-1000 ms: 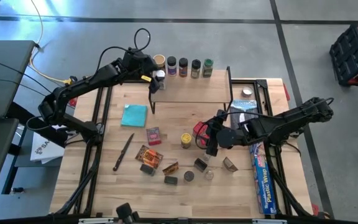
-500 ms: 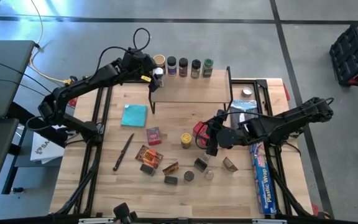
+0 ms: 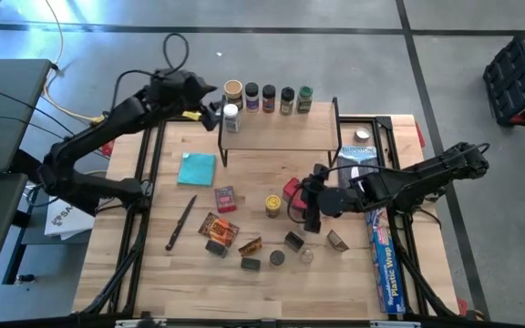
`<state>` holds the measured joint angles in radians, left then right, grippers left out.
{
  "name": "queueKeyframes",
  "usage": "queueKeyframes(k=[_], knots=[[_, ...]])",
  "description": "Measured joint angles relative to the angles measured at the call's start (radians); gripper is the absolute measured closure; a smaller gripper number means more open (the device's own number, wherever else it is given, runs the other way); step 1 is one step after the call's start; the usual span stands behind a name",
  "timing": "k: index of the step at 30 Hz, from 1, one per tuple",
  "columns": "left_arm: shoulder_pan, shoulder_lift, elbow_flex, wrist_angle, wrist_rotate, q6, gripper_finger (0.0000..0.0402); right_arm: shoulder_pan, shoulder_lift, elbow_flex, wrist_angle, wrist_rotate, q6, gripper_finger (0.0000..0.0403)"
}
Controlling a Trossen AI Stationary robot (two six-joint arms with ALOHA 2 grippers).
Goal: Shelf spices
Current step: Put the white seasoning bottle on the shelf
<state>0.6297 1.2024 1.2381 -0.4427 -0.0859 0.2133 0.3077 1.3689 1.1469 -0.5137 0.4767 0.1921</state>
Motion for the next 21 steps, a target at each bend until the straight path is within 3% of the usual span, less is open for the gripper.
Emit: queueKeyframes(k=[10,17,21], knots=[[-0.165,-0.092,0.000,-0.061,-0.057,-0.051,0.0172,0.000,0.000,0.000,0.064,-0.183,-0.127,0.0142],[-0.279,-0.023,-0.085,-0.071,-0.005,-0.128,0.0173,-0.019,0.001,0.000,0.073,-0.189,-0.138,0.0142],[-0.287,0.060,-0.119,-0.070,-0.095,-0.122,0.0188,-0.035,0.001,0.000,0.073,-0.189,-0.122,0.0142]])
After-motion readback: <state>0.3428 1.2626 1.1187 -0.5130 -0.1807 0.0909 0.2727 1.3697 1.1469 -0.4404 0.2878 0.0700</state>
